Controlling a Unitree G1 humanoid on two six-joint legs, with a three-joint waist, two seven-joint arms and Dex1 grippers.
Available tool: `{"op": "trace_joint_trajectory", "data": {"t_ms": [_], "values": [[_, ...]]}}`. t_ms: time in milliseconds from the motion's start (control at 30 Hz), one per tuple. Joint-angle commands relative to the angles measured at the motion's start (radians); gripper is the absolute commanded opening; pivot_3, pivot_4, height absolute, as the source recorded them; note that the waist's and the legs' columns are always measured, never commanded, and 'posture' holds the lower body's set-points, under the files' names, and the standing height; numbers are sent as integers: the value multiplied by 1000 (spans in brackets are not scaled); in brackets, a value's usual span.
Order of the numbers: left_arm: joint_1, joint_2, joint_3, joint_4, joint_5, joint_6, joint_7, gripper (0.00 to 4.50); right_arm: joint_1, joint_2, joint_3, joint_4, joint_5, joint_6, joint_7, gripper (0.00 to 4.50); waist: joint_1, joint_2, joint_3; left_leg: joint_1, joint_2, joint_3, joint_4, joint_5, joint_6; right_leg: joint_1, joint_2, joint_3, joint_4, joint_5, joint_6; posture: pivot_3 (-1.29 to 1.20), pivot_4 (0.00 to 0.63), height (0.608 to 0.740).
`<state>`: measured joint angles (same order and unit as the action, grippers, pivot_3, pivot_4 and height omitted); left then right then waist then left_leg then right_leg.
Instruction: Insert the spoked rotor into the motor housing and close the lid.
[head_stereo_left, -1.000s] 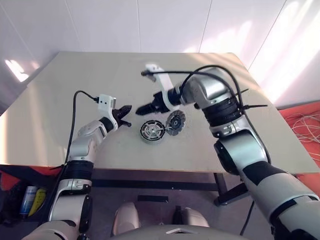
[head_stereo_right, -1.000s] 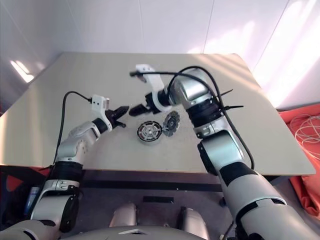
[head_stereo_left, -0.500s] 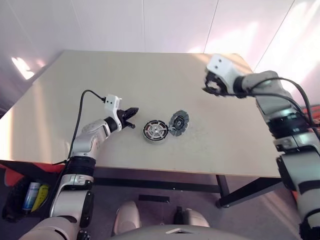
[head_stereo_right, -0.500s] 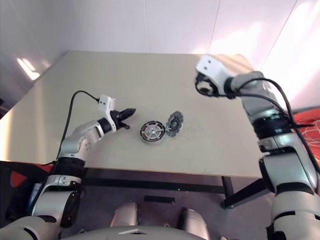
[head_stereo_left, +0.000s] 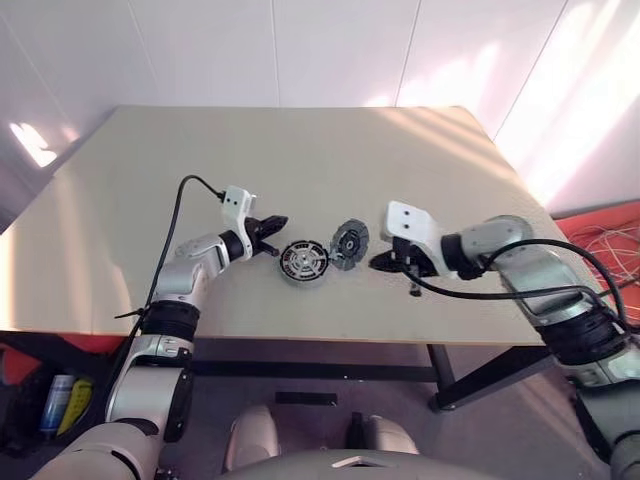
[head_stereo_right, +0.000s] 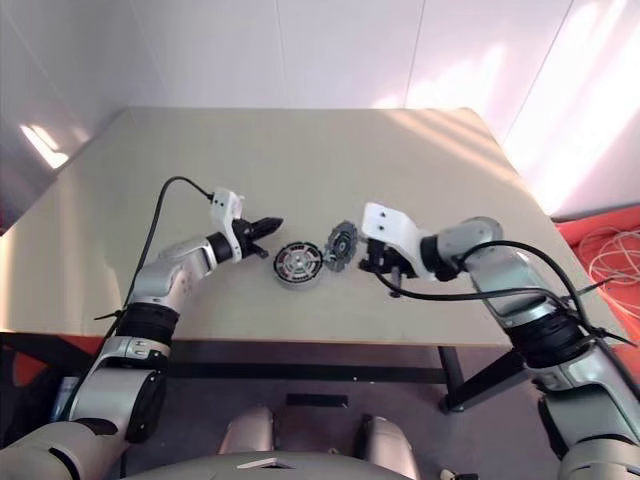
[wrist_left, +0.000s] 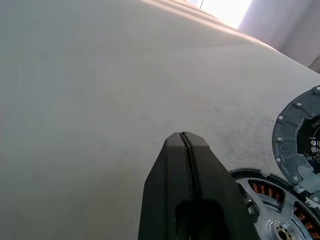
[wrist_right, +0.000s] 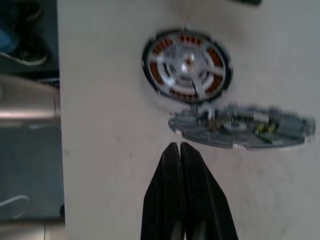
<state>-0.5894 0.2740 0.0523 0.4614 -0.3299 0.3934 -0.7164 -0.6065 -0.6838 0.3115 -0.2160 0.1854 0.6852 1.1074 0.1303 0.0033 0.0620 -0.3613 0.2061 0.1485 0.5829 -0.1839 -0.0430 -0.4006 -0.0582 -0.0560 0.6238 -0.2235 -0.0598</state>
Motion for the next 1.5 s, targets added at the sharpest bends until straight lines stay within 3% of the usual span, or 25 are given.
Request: {"op": "trace_joint_trajectory", "data": {"t_ms": [33,267,567,700,1067,1500], "values": [[2,11,13,-43,-3,-19,-5,0,-88,49,-27,-7,19,57,-51,25,2,0,0,0,0,0,0,0,0,1,0,0,0,0,0,0,0,740],[61,-9,8,-115,-10,-7,18,0,-109,97,48,64,-42,-7,-92,25,13,-1,0,1,0,0,-1,2,-3,3,0,0,-2,0,0,0,0,740],[80,-16,9,-124,-11,-2,29,0,-256,89,-47,253,-80,-57,-183,25,14,-1,0,3,0,0,-1,3,-5,3,0,0,-1,0,0,0,0,740],[65,-19,9,-105,-8,-8,27,0,-244,54,-42,313,-122,-105,-197,25,18,-1,0,2,0,0,-1,3,-4,3,0,0,-2,0,0,0,0,740],[57,-12,11,-86,-3,-19,22,0,-130,9,-19,280,-174,-137,-175,25,15,-1,0,1,0,0,-1,3,-4,2,0,0,-1,0,0,0,0,740],[41,20,45,-75,-6,-32,38,0,-68,75,6,95,-105,-27,-118,25,15,-1,0,2,0,0,-1,2,-4,2,0,0,-1,0,0,0,0,740]]}}
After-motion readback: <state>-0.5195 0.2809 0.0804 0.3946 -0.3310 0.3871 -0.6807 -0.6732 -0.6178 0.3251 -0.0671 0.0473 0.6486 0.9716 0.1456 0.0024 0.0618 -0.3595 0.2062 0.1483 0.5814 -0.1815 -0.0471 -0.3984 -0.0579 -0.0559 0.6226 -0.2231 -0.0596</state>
